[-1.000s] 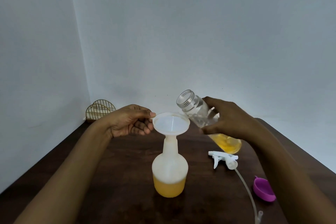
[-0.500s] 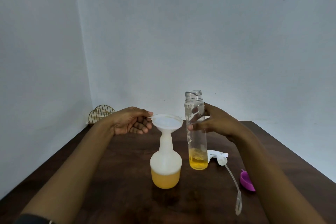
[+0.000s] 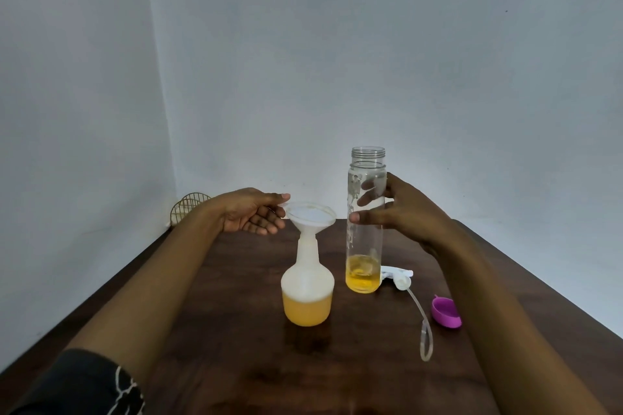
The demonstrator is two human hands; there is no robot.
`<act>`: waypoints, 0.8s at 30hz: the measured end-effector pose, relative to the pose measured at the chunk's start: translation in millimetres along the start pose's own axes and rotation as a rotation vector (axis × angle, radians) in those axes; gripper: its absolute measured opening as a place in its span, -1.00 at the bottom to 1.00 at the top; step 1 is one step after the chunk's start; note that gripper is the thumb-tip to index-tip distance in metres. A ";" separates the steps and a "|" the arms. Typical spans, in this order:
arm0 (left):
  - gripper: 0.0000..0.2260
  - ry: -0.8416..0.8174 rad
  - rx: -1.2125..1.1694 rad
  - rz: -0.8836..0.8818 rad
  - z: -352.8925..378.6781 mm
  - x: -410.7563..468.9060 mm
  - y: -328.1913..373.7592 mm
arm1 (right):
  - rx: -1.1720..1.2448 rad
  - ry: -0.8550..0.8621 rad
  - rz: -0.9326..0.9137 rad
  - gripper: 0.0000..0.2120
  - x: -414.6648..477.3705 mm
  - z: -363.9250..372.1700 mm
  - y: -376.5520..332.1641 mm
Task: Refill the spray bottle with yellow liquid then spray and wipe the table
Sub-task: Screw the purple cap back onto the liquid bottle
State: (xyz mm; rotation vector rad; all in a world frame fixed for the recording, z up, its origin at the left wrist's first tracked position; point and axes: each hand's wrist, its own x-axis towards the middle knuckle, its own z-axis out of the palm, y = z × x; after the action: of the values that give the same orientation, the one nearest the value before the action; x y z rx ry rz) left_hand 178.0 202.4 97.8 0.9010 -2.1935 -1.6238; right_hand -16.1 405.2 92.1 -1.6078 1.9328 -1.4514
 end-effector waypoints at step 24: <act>-0.48 0.347 -0.160 0.440 57.3 -100.7 -116.5 | 0.151 -0.256 -0.005 -0.37 -24.3 159.2 -22.9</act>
State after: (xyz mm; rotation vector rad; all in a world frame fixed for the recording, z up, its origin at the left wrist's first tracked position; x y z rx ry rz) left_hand 261.6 287.6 -15.2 0.5526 -1.8313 -1.2980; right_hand 118.7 344.3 24.5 -1.6395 1.6401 -1.2870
